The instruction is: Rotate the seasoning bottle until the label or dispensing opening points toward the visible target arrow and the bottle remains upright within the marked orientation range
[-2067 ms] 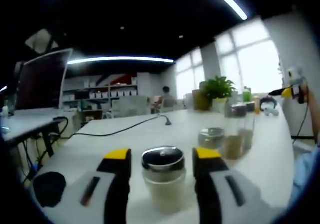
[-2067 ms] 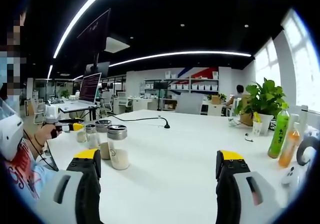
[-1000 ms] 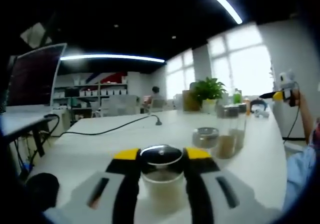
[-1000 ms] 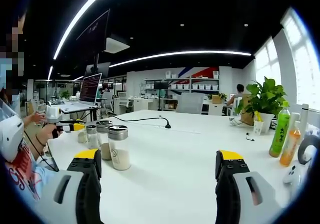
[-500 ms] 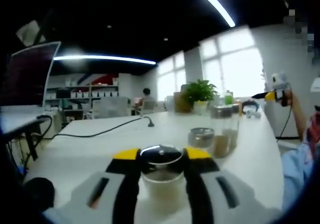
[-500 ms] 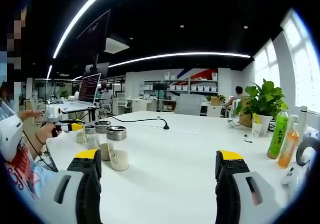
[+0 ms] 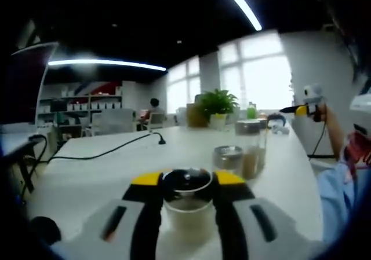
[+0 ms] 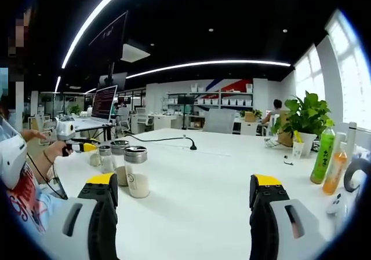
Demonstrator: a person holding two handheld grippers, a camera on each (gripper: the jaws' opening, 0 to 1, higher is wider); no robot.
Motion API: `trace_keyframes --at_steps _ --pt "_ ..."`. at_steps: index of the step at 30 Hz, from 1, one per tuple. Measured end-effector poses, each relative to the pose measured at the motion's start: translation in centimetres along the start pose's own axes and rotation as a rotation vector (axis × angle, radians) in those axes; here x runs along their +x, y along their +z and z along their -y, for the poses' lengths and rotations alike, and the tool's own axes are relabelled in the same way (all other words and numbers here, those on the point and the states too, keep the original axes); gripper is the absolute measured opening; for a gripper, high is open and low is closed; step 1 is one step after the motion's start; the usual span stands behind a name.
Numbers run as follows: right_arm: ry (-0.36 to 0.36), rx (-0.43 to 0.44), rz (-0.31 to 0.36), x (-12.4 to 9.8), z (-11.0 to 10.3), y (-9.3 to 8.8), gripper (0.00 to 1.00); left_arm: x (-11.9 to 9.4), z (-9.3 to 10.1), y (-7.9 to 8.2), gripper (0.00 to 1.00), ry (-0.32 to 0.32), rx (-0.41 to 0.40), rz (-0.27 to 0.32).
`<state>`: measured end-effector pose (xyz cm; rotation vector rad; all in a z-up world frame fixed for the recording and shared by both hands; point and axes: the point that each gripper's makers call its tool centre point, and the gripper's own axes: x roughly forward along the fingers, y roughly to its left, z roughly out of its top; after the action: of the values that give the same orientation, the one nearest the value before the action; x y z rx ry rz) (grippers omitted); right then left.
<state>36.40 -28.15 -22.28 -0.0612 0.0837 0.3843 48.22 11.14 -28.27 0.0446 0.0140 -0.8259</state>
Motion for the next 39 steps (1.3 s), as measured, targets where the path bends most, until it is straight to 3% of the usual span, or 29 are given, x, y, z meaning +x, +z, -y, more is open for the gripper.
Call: trace_keyframes --at_steps 15,28,32,34,36,38,39 --pt "0.013 0.003 0.001 0.2 -0.3 0.0 0.98 0.5 0.3 -0.1 0.35 -0.124 0.000 -0.023" --pt "0.018 0.005 -0.005 0.2 -0.2 -0.1 0.97 0.5 0.5 0.0 0.36 -0.125 0.010 -0.020" --pt "0.028 0.017 -0.001 0.3 -0.3 -0.1 0.97 0.1 0.3 0.0 0.52 -0.081 0.044 -0.018" --pt "0.025 0.013 -0.011 0.3 -0.2 -0.3 0.97 -0.1 0.3 0.2 0.53 -0.068 0.027 -0.010" --pt "0.026 0.015 -0.011 0.3 -0.2 -0.3 0.97 -0.4 -0.1 0.8 0.56 -0.009 -0.026 0.016" --pt "0.025 0.018 -0.011 0.3 -0.2 -0.3 0.97 -0.6 -0.8 1.3 0.69 0.076 -0.060 0.044" --pt "0.024 0.014 -0.012 0.3 -0.2 -0.3 0.97 -0.6 -1.0 1.7 0.75 0.107 -0.039 0.059"
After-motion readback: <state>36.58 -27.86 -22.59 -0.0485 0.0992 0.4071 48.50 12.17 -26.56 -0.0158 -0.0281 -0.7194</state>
